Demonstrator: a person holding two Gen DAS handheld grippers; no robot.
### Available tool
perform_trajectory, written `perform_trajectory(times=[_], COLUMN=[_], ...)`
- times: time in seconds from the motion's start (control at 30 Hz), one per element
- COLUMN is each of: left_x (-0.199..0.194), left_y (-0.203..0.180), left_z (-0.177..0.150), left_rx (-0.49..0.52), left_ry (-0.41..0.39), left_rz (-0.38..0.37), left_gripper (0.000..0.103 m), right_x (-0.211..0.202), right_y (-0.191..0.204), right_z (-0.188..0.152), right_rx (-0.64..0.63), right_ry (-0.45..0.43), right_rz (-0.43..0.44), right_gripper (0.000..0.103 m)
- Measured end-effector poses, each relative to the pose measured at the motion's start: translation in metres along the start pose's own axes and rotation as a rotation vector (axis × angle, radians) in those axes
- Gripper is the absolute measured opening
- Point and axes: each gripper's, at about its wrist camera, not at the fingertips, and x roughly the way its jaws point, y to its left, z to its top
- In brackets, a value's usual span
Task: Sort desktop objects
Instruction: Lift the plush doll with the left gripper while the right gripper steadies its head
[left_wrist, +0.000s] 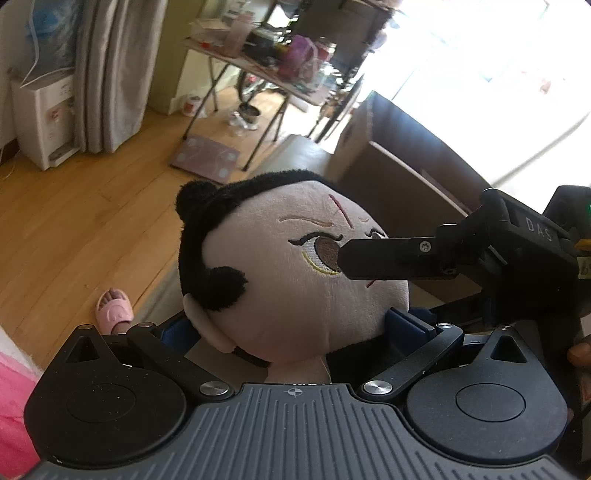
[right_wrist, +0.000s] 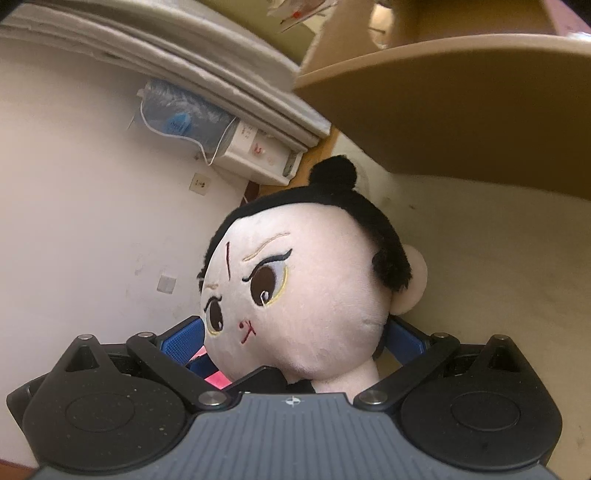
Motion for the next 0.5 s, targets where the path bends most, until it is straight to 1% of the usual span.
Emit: perform_trajectory(times=[0.1, 0.2, 0.27, 0.37, 0.5], left_x=[0.002, 0.008, 0.012, 0.016, 0.017], left_y=[-0.011, -0.020, -0.026, -0.032, -0.030], left_z=[-0.003, -0.005, -0.006, -0.008, -0.010], left_rx=[0.043, 0.064, 0.084, 0.112, 0.101], left_ry=[0.003, 0.015, 0.007, 0.010, 0.035], left_rz=[-0.017, -0.032, -0.036, -0.030, -0.032], left_gripper=[0.103, 0.103, 0.103, 0.103, 0.103], right_x=[-0.011, -0.020, -0.025, -0.030, -0.037], right_y=[-0.008, -0.013, -0.019, -0.028, -0.034], right_z=[-0.007, -0.012, -0.015, -0.017, -0.020], right_rx=[0.034, 0.050, 0.070, 0.104, 0.116], right_ry=[-0.040, -0.084, -0.102, -0.119, -0.133], right_rz=[-0.019, -0.051, -0.061, -0.049, -0.026], right_gripper=[0.103, 0.103, 0.103, 0.103, 0.103])
